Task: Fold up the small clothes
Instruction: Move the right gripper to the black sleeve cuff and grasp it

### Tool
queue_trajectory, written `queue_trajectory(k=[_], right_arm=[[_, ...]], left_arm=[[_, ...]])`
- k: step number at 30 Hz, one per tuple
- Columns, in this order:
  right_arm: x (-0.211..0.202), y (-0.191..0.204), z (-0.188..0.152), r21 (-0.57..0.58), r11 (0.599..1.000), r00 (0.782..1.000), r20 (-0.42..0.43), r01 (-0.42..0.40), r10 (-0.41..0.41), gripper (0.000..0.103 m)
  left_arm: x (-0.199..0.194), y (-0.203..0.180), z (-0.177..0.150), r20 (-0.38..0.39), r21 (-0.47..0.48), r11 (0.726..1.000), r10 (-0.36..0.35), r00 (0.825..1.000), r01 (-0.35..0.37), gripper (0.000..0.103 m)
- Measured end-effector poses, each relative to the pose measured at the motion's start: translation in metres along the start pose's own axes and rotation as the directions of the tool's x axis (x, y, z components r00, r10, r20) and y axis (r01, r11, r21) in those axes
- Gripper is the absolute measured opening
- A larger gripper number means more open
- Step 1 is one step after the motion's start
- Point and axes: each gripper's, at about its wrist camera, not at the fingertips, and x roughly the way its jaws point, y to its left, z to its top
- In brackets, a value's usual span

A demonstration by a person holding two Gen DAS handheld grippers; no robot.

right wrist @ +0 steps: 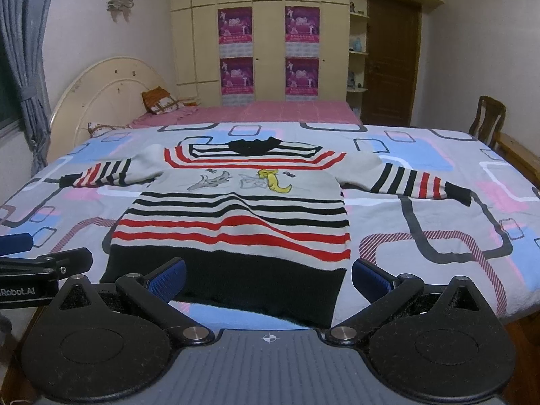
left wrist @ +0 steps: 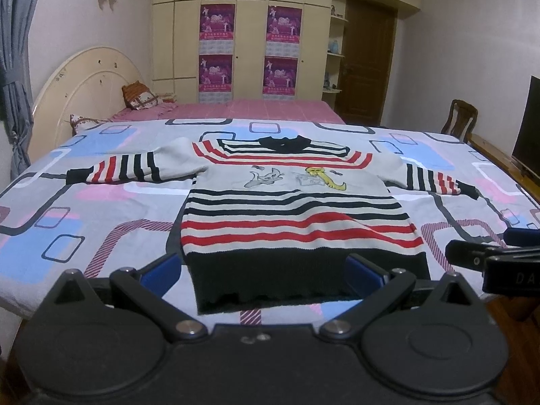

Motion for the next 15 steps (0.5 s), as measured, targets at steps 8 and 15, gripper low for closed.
queue_trajectory(k=[8, 15], right_arm=[[0.027, -0.016, 0.027, 0.040, 0.998, 0.998, 0.023, 0.057, -0.058, 0.103], [0.059, -0.032, 0.054, 0.079, 0.990, 0.992, 0.035, 0.115, -0.118, 0.103]], left_arm=[[0.030, 0.001, 0.026, 0.013, 0.014, 1.000, -0.025, 1.000, 0.025, 0.103], [0.069, 0.002, 0.053, 0.009, 0.037, 0.997, -0.074, 0.997, 0.073, 0.103]])
